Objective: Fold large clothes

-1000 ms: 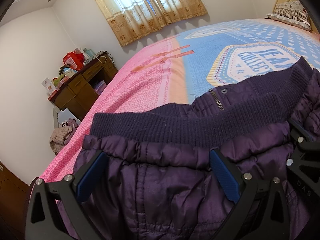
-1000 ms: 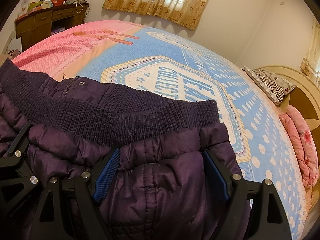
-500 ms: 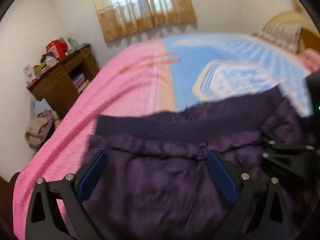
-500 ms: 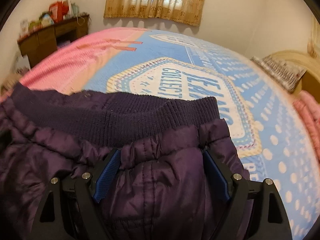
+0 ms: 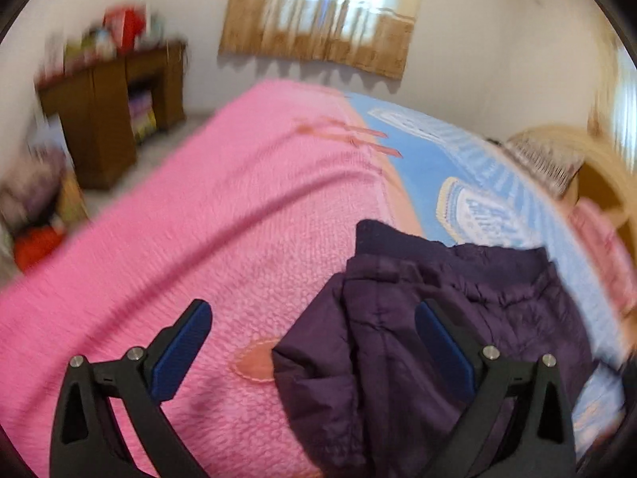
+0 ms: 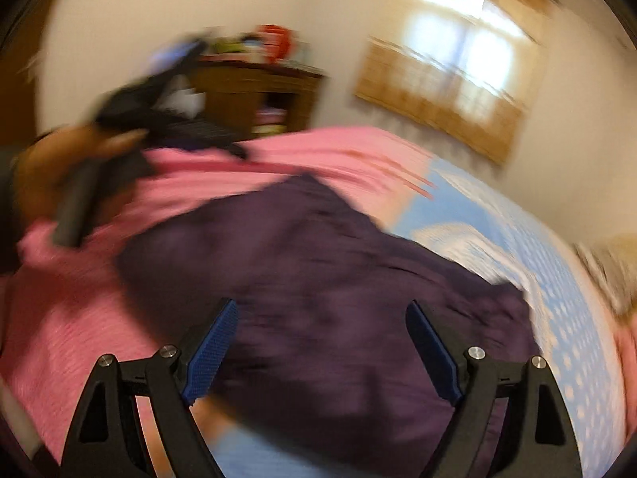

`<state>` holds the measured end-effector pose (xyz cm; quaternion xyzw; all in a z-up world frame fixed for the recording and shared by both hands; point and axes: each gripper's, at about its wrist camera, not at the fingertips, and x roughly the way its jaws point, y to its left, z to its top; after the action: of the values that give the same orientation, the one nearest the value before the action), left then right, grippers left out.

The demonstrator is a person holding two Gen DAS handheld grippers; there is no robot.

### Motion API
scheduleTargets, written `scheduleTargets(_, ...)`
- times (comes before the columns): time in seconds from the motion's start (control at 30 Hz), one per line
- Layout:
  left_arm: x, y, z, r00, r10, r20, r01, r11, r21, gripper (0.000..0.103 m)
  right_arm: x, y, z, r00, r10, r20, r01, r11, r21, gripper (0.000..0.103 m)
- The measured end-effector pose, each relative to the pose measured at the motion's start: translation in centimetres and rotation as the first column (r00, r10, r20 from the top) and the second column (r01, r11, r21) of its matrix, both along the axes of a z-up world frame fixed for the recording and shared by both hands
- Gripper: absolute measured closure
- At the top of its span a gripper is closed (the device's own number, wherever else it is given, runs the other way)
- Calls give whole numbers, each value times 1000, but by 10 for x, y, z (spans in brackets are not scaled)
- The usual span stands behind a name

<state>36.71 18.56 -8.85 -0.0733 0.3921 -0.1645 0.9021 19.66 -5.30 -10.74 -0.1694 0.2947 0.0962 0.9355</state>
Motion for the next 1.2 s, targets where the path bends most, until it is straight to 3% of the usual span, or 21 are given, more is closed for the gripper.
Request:
scheduleTargets(0.1,18,2,-16,996,-48,-69,39,992,-121,0,-8,50,-18,994,107,1,-106,988,-116,17)
scheduleTargets(0.2,40,-1,-31,978,-137,-159,95,965,-245,0,-6,81,-34,988,149,29,-139,965,-223,17)
scheduleTargets(0.3,55,-11,-50,951,-199,-238,131,953,-275,0,3,97,-45,986,160,56,-136,945,-297,17)
scheduleTargets(0.4,60,-15,-58,936,-237,-261,158,944,-292,1,11,110,-53,980,185,76,-148,927,-346,17)
scheduleTargets(0.5,61,-15,-60,920,-297,-257,191,910,-368,5,18,115,-61,974,215,78,-172,914,-367,17)
scheduleTargets(0.53,62,-16,-62,907,-331,-262,206,889,-409,9,19,117,-62,972,222,82,-177,912,-369,17)
scheduleTargets(0.57,62,-16,-64,903,-343,-259,211,879,-428,17,19,112,-62,971,219,92,-172,914,-366,24)
scheduleTargets(0.6,60,-17,-63,903,-346,-255,216,878,-427,21,22,110,-62,972,220,83,-179,922,-342,46)
scheduleTargets(0.63,57,-19,-63,902,-355,-247,231,878,-420,31,21,109,-62,973,220,68,-188,927,-324,48)
scheduleTargets(0.67,54,-21,-62,903,-359,-235,242,878,-413,49,20,107,-61,973,221,71,-187,929,-319,54)
scheduleTargets(0.77,40,-23,-52,905,-378,-194,284,878,-385,72,14,104,-56,968,244,63,-217,935,-281,71)
scheduleTargets(0.9,22,-27,-34,916,-373,-149,300,882,-363,81,6,99,-44,968,249,41,-237,952,-192,82)
scheduleTargets(1.07,6,-30,-7,925,-358,-125,295,887,-355,83,-22,90,-26,958,283,48,-278,956,-96,86)
scheduleTargets(1.2,-11,-27,20,926,-356,-125,281,872,-401,83,-46,55,8,946,310,95,-319,943,93,88)
